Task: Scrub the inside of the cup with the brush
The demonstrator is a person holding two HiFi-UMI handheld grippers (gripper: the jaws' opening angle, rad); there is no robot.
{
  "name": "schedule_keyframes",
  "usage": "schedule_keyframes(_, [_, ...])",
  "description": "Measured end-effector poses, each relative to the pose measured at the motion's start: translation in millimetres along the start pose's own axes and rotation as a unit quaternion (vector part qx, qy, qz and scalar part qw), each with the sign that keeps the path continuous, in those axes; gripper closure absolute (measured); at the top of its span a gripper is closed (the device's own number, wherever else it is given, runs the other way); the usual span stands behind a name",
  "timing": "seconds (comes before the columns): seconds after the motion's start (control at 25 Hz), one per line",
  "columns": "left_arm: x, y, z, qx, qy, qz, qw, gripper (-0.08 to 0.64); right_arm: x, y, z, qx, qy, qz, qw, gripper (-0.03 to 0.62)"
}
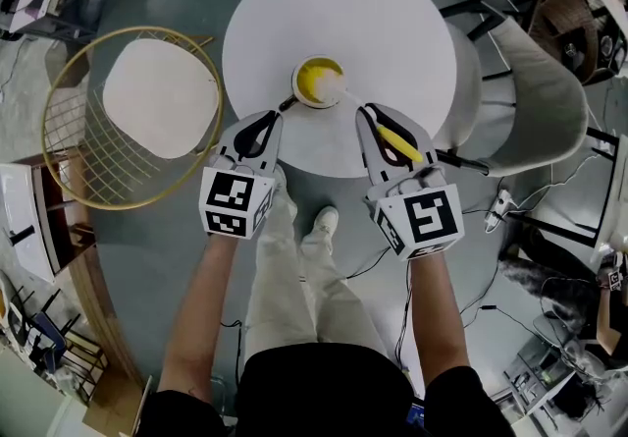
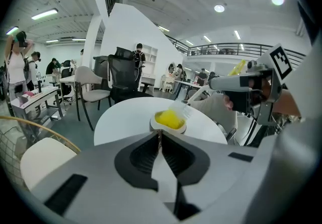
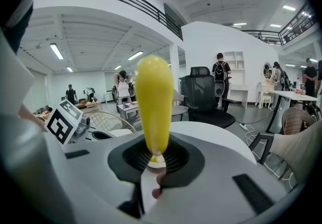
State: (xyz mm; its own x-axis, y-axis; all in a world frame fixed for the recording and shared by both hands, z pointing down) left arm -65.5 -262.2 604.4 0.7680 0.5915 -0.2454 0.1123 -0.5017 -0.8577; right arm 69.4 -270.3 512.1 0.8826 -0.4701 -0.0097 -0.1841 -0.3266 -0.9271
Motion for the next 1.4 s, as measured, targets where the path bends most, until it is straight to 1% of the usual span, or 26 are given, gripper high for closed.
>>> schedule_keyframes(0.24, [-6.3,-6.8,-2.5,0.003,-0.002,0.002,1.0000,0.536,-2.1,-3.4,-2.1,-0.006,0.001,0.005,1.000,0.543])
schedule_keyframes(0.44, [-10.1,-9.9,-9.8,-0.003,0.004,-0.018,0.9998,0.533,-2.7,-5.2,-0.9,-0.009,0.004,0.009,1.000,0.543])
schedule_keyframes(0.56, [-11.1,-12.7,-14.7,-0.019,0.008,-0.051,0.9985,0.513,-3.0,-5.9,-0.5,-0.011,0.004,0.011,1.000,0.543])
schedule_keyframes(0.64, [-9.8,-15.1,-18.7,-0.030,0.002,-0.069,0.9972,0.472,-2.8,-6.6,-0.5,-0.012,0.005,0.010,1.000,0.543])
schedule_keyframes(0.72, [-6.7,-17.4,-24.9,-0.037,-0.010,-0.075,0.9964,0.425,-1.2,-7.0,-0.2,-0.011,0.004,0.010,1.000,0.543])
schedule_keyframes(0.76, [-5.9,-18.2,-28.0,-0.040,-0.015,-0.076,0.9962,0.414,-0.2,-7.2,-0.3,-0.011,0.004,0.010,1.000,0.543])
schedule_keyframes(1.0, [-7.7,-17.6,-42.3,-0.058,-0.016,-0.091,0.9940,0.410,5.0,-7.8,0.5,-0.014,0.001,0.005,1.000,0.543])
schedule_keyframes(1.16, [-10.3,-19.0,-49.6,-0.068,-0.020,-0.093,0.9931,0.410,5.5,-8.1,-0.4,-0.014,0.002,0.004,1.000,0.543])
schedule_keyframes(1.4, [-10.8,-20.4,-53.5,-0.074,-0.015,-0.104,0.9917,0.410,7.5,-7.7,-0.9,-0.014,0.002,0.005,1.000,0.543])
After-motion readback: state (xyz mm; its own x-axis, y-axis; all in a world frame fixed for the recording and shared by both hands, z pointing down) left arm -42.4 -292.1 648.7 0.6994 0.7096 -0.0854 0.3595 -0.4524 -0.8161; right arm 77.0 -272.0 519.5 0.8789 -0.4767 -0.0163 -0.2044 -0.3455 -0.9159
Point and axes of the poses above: the fingertips, and each gripper's own axes: z backward along the fingers, x to its right, y out of its top, the point moved 2 cm from there along z, backward along the fingers, and after that the axes turned 8 degrees about -y, right-handed, at the moved point
